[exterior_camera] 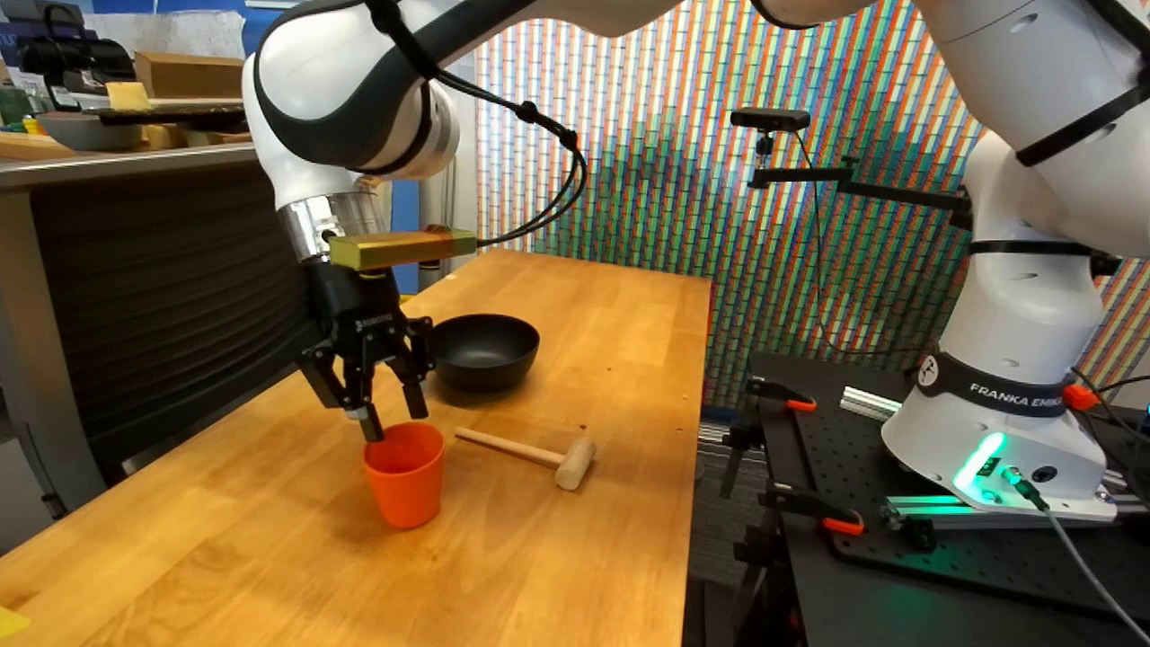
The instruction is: Put the orange cup in the black bowl
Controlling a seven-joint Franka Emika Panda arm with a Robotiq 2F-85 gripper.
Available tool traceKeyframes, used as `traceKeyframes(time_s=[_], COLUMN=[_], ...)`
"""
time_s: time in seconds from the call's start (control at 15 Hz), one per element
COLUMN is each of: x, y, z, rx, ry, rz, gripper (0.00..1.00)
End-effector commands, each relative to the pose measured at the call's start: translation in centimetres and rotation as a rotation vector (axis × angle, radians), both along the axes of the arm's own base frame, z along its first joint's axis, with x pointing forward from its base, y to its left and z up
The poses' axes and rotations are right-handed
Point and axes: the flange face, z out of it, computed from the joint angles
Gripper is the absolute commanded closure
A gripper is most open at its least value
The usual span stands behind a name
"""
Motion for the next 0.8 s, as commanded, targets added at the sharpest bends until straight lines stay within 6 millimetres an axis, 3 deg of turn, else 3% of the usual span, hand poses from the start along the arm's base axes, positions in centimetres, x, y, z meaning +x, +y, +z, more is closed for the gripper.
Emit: traceKeyframes(time_s=[0.0, 0.13, 0.73], x=[-0.7, -1.1, -2.7], y=[1.0, 1.3, 0.4], z=[1.1, 1.1, -2.2], rx=[0.071, 0.064, -0.007], ry=[0.04, 0.033, 0.038], rz=[-0.019, -0.026, -0.036], gripper=[0.11, 0.0, 0.0])
